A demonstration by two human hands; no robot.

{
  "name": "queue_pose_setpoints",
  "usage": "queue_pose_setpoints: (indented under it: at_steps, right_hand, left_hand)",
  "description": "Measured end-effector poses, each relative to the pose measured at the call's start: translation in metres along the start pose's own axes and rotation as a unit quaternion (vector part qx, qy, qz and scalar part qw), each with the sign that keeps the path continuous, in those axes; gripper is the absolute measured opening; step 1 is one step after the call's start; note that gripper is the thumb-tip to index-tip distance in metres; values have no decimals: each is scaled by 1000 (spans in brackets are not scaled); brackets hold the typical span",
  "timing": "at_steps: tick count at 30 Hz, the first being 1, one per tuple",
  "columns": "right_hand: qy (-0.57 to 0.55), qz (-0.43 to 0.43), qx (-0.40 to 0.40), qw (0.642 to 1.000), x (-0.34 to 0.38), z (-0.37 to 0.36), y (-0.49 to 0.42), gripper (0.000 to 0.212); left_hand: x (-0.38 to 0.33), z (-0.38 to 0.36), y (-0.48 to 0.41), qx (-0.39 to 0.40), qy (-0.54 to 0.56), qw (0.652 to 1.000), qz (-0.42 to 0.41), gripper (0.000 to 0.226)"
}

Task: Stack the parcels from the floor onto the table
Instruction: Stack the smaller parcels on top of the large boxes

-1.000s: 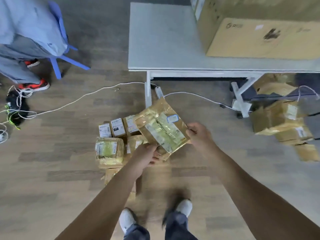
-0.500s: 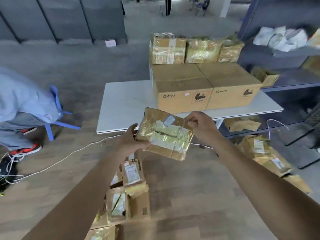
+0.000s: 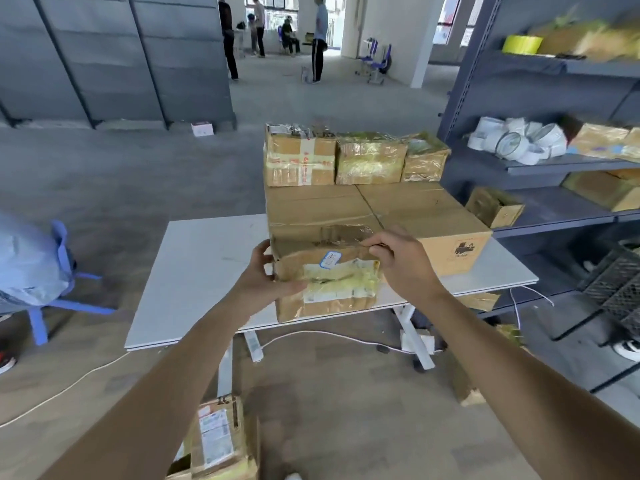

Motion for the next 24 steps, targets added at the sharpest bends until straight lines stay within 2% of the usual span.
queue_pose_setpoints:
  at_steps: [5,9,11,15,19,21,24]
  right_hand:
    - [30,3,12,999,-23,10,-73,20]
    - [31,-67,43,996,-46,8,-130,42]
    - [7,-109,66,992,-57,6,-153,51]
    - [-106,-168,151,968,-75,-5,-188,33]
    - [-159,-196,181,951,-95,-11,-219,38]
    - [-155,-190,188,951,-108,-12,-235,35]
    - [-175,-176,190,950,-131,-14,-261,32]
  left_hand:
    - [-23,19,-70,-39,22,996,-76,94]
    - [-33,45,-116,-66,19,993,-92,95]
    - [-35,54,-135,-66,30,994,-87,96]
    - [-35,62,-171,-47,57,996,-47,90]
    - [-37,65,-206,-49,49,998,-4,87]
    - [-39,64,-222,-47,44,998,8,75]
    - [-47,63,-247,-69,-25,997,20,48]
Point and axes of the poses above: each hand's wrist, its own y-axis away from the middle knuckle, its own z-axis out of the back of the hand, x = y × z, the point moved 3 cm from there along -y, towards the middle knuckle, and after that the axes turned 11 degrees about x, right-handed, at the moved point
